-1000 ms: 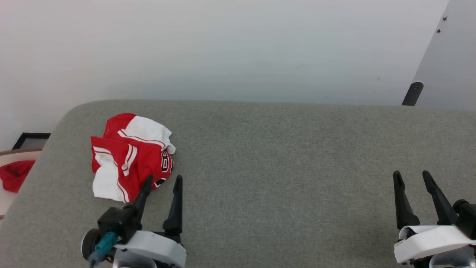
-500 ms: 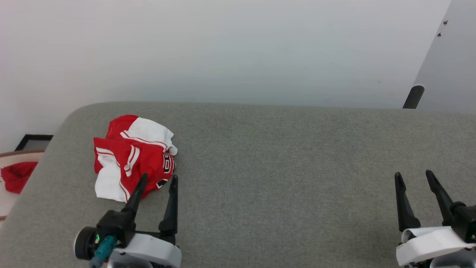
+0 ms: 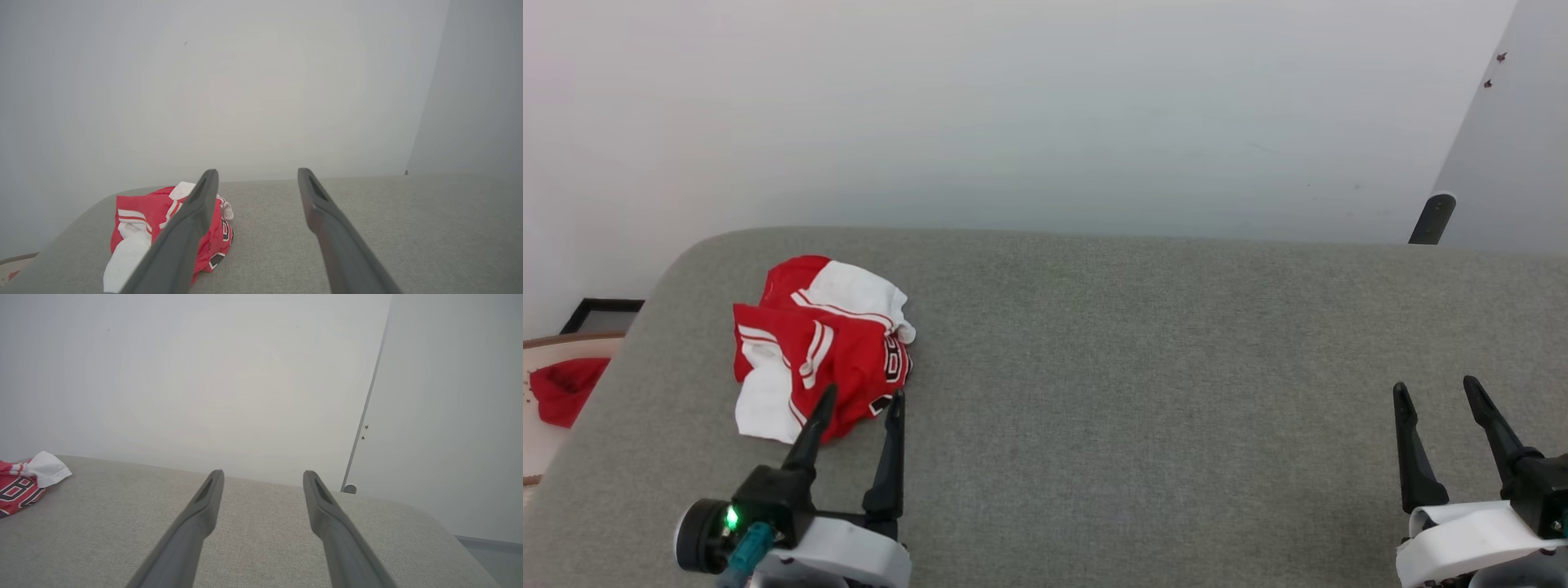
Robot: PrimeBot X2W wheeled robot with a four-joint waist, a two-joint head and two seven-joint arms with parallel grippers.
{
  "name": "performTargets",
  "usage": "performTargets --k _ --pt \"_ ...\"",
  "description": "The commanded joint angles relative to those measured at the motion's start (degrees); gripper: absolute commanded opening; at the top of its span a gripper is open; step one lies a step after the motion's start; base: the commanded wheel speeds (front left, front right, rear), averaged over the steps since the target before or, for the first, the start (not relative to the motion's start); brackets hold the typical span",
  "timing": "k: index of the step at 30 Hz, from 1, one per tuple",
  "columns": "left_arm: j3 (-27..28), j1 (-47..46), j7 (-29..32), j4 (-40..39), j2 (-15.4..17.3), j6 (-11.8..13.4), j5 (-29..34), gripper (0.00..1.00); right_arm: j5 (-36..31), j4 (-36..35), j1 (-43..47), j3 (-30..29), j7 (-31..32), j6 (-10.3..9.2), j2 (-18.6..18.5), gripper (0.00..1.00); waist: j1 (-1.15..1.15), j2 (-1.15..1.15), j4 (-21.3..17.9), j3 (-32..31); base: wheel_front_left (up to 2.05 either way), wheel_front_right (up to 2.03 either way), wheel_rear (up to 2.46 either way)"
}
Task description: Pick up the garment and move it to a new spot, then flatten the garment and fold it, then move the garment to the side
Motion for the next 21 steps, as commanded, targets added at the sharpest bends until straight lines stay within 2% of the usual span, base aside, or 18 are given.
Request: performTargets --k 1,12,21 --pt "0.2 0.4 0.0 0.1 -0.1 -0.4 0.4 1.0 -0.2 -0.2 0.6 -0.1 -0.1 0.04 0.1 1.0 0.0 0.0 0.0 0.0 0.0 0.0 0.0" --pt "1.6 0.6 0.0 1.7 -1.1 -1.8 0.8 1.0 0.0 0.4 1.1 -0.2 -0.4 0.04 -0.5 1.0 0.0 0.0 0.8 -0.7 0.0 0.0 0.0" --pt "4.2 -1.0 0.0 5.3 -0.5 -1.7 0.2 1.0 0.8 0.3 1.4 1.5 0.3 0.04 -0.9 1.0 0.0 0.0 5.9 -1.4 0.0 0.0 0.0"
